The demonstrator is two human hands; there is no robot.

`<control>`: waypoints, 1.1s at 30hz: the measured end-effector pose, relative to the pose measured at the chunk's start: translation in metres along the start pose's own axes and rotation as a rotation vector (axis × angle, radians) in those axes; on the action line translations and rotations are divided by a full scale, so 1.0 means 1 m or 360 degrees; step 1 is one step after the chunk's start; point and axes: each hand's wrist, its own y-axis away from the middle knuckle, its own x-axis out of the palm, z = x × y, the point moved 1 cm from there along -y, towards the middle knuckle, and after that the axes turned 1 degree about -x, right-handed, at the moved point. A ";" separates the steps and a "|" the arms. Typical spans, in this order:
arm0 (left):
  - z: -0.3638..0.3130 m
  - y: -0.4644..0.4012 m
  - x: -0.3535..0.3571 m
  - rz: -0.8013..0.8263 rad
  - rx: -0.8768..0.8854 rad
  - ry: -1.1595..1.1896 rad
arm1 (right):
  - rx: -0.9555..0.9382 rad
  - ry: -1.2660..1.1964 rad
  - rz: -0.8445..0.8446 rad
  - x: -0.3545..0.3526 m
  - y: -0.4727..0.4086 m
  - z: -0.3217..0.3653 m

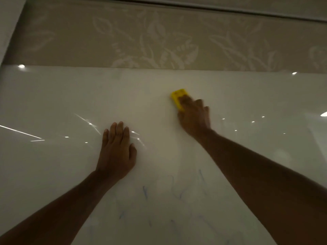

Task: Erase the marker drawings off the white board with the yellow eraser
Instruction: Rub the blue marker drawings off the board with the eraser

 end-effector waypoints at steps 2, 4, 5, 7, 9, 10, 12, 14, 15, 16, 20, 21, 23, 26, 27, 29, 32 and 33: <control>-0.005 -0.001 0.000 0.0009 0.0006 -0.0025 | 0.0512 -0.0063 -0.0057 -0.005 -0.010 -0.013; -0.010 0.000 0.000 0.0028 0.0033 -0.0061 | 0.0377 -0.0119 -0.0048 -0.006 0.003 0.000; -0.014 0.001 0.002 0.0041 0.0047 -0.0077 | 0.0096 -0.0147 -0.0019 -0.003 0.017 0.008; -0.023 0.002 0.004 0.0060 0.0072 -0.0096 | -0.0568 -0.0056 0.0076 0.004 0.056 0.021; -0.031 0.002 0.006 0.0068 0.0095 -0.0090 | -0.0861 0.0052 0.0125 0.006 0.078 0.008; -0.035 0.000 0.007 0.0071 0.0106 -0.0082 | -0.0798 0.0075 0.0108 0.005 0.079 -0.007; -0.044 -0.002 0.010 0.0075 0.0123 -0.0067 | -0.0306 0.0065 0.0029 0.001 0.075 -0.049; -0.054 -0.005 0.013 0.0079 0.0136 -0.0052 | 0.0418 -0.0054 -0.0069 -0.004 0.079 -0.092; -0.059 -0.006 0.015 0.0078 0.0135 -0.0048 | 0.0685 -0.0108 -0.0103 -0.007 0.085 -0.102; -0.064 -0.008 0.018 0.0078 0.0127 -0.0042 | 0.0805 -0.0114 -0.0113 -0.009 0.093 -0.104; -0.083 -0.016 0.028 0.0031 0.0062 -0.0006 | -0.0107 -0.0088 -0.0092 -0.001 0.146 -0.073; -0.087 -0.018 0.030 0.0023 0.0043 -0.0011 | -0.0443 0.0000 -0.0034 0.002 0.157 -0.072; -0.094 -0.021 0.032 0.0025 0.0031 -0.0046 | -0.0723 0.0155 0.0080 -0.002 0.152 -0.091; -0.097 -0.022 0.035 0.0013 0.0047 -0.0091 | 0.0060 0.0088 -0.0002 -0.011 0.109 -0.140; -0.097 -0.022 0.035 0.0011 0.0051 -0.0096 | 0.0404 0.0008 -0.0048 -0.015 0.096 -0.155; -0.095 -0.020 0.035 0.0006 0.0066 -0.0104 | 0.0798 -0.0010 -0.0076 -0.019 0.083 -0.163; -0.093 -0.017 0.036 -0.0028 0.0090 -0.0089 | 0.0439 -0.0044 -0.0098 -0.013 0.114 -0.133; -0.093 -0.015 0.037 -0.0038 0.0094 -0.0080 | 0.0156 -0.0036 -0.0070 -0.009 0.139 -0.119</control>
